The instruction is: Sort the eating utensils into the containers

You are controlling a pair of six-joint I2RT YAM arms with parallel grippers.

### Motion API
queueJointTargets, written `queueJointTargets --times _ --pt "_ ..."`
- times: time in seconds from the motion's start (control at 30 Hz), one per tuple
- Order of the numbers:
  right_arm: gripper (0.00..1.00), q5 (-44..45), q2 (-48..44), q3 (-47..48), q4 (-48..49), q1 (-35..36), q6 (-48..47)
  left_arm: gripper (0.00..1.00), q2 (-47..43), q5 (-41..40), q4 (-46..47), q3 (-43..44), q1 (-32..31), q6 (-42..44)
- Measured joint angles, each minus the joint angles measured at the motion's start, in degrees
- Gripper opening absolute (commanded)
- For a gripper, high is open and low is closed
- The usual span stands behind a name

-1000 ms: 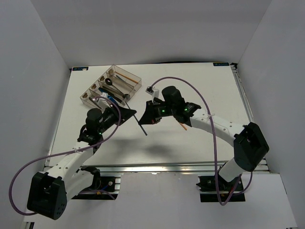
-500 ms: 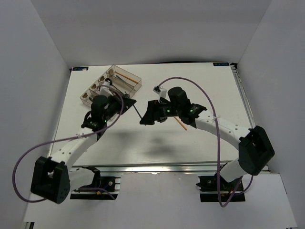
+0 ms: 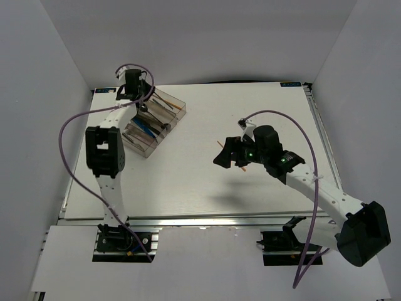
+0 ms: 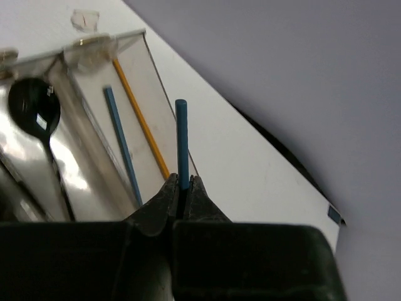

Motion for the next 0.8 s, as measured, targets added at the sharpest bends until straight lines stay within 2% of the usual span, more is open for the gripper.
queueJointTargets --times 0.13,0.23,0.27,0.37,0.4,0.5,0.73,0.77,0.8 --pt "0.89 0.37 -0.92 -2.58 -0.33 -0.09 -0.02 0.04 13.62 -0.63 -3.32 15.45 0.57 -0.92" --pt "0.89 0.35 -0.55 -2.71 -0.63 -0.09 -0.44 0.21 18.53 -0.59 -4.68 19.58 0.26 -2.19" --pt "0.89 0.35 -0.52 -2.71 -0.68 -0.09 -0.66 0.31 19.45 -0.5 -4.79 20.28 0.13 -2.64" --pt "0.89 1.05 -0.52 -2.69 -0.9 -0.09 -1.68 0.46 20.59 0.0 -5.4 20.5 -0.02 -3.8" --pt "0.89 1.46 -0.48 -2.64 -1.18 -0.11 -2.14 0.54 20.57 0.07 -5.29 20.37 -0.04 -4.13" --pt "0.89 3.43 0.55 -1.97 -2.58 -0.13 -3.76 0.64 19.02 0.07 -3.85 17.94 -0.26 -4.76" --pt "0.89 10.71 11.43 6.4 -7.56 -0.85 -10.1 0.74 11.54 0.2 -4.52 10.62 -0.31 -4.02" --pt "0.89 12.0 13.92 8.17 -8.35 -1.09 -11.28 0.84 9.75 0.2 -4.87 9.81 -0.31 -3.32" --pt "0.89 13.22 16.06 9.51 -8.92 -1.31 -12.28 0.98 7.28 0.17 -5.49 8.76 -0.31 -2.4"
